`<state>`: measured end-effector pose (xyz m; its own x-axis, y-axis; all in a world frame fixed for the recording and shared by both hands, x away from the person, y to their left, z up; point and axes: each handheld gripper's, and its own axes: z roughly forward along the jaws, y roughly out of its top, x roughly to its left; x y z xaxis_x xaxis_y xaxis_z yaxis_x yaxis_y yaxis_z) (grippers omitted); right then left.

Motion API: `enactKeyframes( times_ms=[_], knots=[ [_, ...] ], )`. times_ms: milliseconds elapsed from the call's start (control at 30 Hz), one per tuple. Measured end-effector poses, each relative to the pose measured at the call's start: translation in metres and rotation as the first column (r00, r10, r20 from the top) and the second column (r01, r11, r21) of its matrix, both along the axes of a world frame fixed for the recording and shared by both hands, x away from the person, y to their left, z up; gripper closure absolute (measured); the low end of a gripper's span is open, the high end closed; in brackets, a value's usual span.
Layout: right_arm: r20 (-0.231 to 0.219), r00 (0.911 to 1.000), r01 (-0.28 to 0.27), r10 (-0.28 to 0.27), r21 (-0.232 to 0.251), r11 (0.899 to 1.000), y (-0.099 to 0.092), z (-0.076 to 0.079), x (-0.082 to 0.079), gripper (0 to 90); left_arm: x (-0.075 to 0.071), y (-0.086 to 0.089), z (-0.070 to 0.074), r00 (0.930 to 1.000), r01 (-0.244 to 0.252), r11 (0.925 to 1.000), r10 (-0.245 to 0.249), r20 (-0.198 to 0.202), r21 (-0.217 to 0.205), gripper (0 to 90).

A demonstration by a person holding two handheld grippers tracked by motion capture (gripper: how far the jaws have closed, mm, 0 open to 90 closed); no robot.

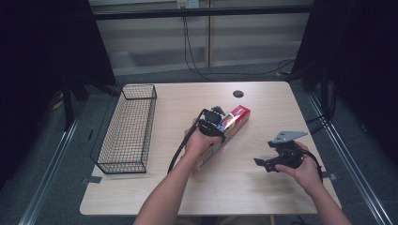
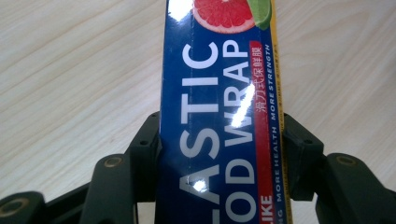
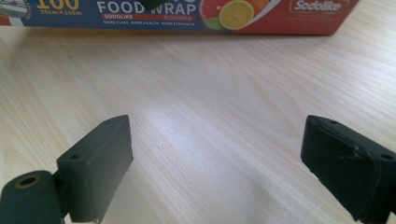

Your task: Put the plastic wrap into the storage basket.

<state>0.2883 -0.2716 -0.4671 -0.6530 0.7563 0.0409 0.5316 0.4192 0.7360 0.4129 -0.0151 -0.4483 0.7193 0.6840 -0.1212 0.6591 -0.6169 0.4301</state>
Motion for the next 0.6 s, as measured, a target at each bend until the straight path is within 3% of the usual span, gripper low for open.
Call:
enactKeyframes(
  times_ms=[167, 300, 433, 533, 600],
  knots=[
    [-0.006, 1.0000, 0.000, 0.000, 0.001, 1.000, 0.001, 0.000, 0.000, 8.5, 0.001, 0.002, -0.007, 0.9999, -0.006, 0.9999, 0.006, -0.009, -0.010, 41.9],
    [-0.003, 1.0000, -0.005, 0.005, -0.002, 1.000, 0.002, 0.000, 0.000, 8.5, 0.001, -0.003, -0.014, 0.9999, 0.004, 0.9998, -0.005, 0.010, 0.018, 40.4],
    [-0.004, 1.0000, -0.007, 0.007, -0.002, 1.000, 0.002, -0.001, 0.000, 8.5, 0.007, -0.007, -0.013, 0.9999, 0.009, 0.9992, -0.009, -0.009, 0.038, 38.6],
    [-0.002, 1.0000, -0.008, 0.008, -0.005, 1.000, 0.002, 0.000, 0.000, 8.5, 0.012, -0.011, -0.015, 0.9999, 0.003, 0.9999, -0.003, -0.016, 0.013, 36.7],
    [-0.003, 1.0000, -0.009, 0.009, -0.006, 1.000, 0.002, -0.001, 0.000, 8.5, 0.015, -0.014, -0.018, 0.9999, -0.011, 0.9997, 0.011, -0.005, 0.023, 33.7]
  ],
)
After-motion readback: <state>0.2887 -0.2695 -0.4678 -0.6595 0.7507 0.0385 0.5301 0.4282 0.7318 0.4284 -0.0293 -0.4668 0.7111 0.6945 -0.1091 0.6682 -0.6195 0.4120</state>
